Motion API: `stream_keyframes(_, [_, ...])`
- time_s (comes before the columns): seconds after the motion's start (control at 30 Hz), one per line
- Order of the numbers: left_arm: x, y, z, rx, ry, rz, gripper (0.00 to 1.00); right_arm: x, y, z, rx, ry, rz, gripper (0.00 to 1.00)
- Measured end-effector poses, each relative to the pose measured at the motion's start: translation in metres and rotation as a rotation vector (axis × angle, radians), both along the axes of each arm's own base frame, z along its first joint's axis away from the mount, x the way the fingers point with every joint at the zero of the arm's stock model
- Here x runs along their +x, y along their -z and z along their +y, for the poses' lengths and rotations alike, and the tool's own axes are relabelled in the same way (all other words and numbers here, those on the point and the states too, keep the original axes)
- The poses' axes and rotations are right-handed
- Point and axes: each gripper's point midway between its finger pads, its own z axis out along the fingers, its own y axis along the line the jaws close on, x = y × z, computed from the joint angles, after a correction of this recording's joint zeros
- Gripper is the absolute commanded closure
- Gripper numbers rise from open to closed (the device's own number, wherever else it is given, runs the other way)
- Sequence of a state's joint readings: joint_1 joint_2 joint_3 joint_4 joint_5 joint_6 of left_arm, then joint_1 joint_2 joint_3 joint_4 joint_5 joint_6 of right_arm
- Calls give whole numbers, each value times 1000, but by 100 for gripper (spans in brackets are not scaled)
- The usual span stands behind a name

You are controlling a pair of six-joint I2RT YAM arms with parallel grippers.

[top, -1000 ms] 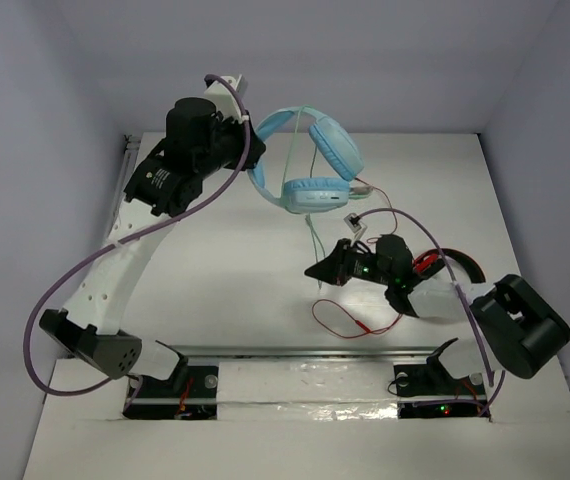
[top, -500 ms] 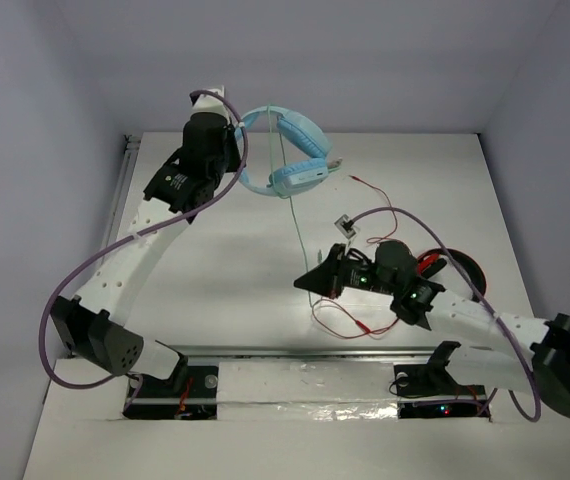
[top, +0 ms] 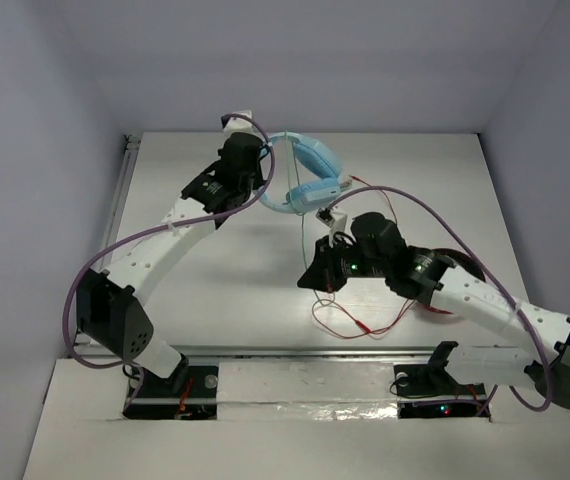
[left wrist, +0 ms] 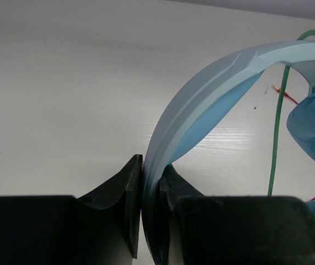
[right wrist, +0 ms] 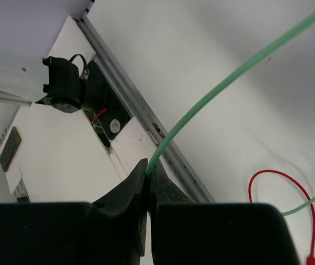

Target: Wrap the headphones

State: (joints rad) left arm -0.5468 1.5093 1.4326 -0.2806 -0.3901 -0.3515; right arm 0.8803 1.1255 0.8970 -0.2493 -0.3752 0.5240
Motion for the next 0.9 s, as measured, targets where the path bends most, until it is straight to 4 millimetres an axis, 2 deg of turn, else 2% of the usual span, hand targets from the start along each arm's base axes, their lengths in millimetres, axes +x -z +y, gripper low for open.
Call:
stream_keyframes(0.13, [-9, 17, -9, 62, 14, 27, 100, 1, -22, -1, -49, -13, -40, 100])
stream_keyframes(0.23, [-17, 32, -13, 95, 26, 50, 100, 4, -27, 0, -83, -24, -50, 100])
stream_keyframes(0.3, [-25, 44, -18, 117, 46, 75, 100, 7, -21, 3, -112, -35, -46, 100])
stream_keyframes(0.47, [-43, 68, -27, 143, 115, 138, 100, 8, 12, 8, -203, -64, 21, 100])
stream_keyframes(0.6, [-54, 71, -35, 116, 173, 158, 100, 3, 23, 9, -234, -87, 54, 100])
stream_keyframes(0.77, [-60, 63, -38, 89, 207, 150, 100, 2, 5, 3, -239, -81, 19, 100])
stream_keyframes(0.9, [-72, 70, -23, 141, 202, 174, 100, 7, -18, -3, -224, -50, -43, 100])
